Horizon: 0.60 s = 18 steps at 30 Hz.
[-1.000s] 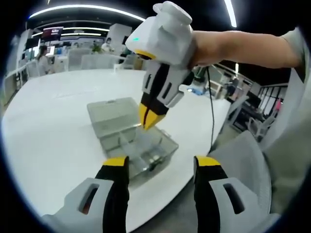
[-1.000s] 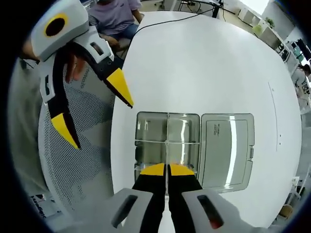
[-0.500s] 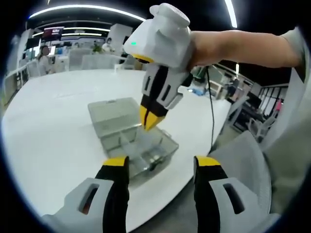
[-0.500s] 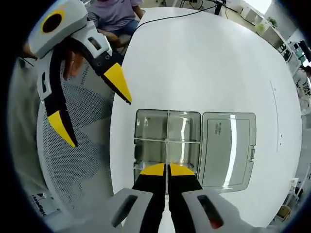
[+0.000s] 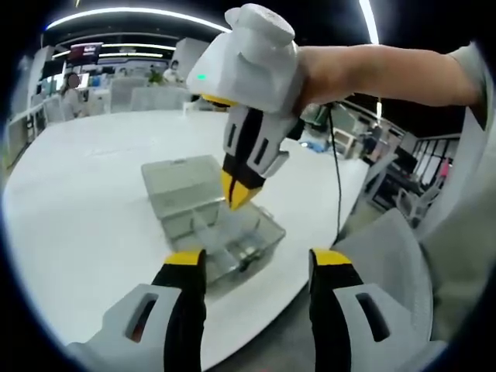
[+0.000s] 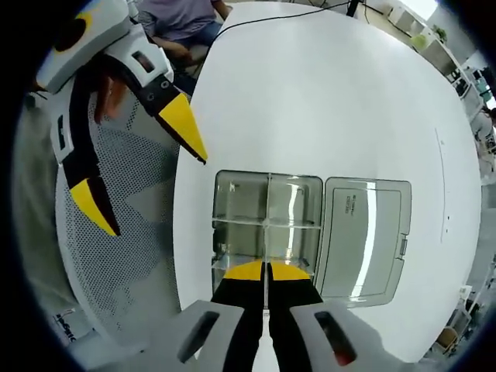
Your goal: Insert the divider into the dual guide fixture by aligning both edges with the guide slots and pushing it downward to the bottom, including one-sided entry, uneven engagement, binding, and posture correction.
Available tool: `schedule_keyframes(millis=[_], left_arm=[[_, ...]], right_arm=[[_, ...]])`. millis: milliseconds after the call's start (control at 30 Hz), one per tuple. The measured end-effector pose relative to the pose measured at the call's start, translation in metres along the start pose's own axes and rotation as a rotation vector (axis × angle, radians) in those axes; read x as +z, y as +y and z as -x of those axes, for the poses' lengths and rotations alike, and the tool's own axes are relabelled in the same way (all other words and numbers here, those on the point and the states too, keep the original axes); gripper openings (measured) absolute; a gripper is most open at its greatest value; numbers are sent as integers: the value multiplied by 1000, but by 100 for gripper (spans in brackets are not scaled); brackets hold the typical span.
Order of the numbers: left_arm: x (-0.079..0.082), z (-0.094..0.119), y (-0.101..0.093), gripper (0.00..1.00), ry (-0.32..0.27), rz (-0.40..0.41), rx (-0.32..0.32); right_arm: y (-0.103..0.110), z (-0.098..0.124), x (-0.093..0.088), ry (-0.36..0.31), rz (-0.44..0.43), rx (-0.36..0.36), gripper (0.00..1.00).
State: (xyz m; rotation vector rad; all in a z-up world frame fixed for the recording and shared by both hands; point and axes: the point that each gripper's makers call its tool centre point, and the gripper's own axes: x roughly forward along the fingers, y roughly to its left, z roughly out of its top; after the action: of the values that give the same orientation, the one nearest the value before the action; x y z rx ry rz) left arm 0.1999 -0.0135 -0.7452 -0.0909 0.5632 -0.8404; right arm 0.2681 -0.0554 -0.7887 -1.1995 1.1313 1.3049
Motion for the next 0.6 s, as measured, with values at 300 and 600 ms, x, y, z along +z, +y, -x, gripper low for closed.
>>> schedule_keyframes(millis=[300,600], left_arm=[[2,1,1,50,-2,0,3],[2,4,3,50,-3,5,10]], right_arm=[[-1,-6,2,14,2,15,0],[-5,-18,1,18,-7,33,0]])
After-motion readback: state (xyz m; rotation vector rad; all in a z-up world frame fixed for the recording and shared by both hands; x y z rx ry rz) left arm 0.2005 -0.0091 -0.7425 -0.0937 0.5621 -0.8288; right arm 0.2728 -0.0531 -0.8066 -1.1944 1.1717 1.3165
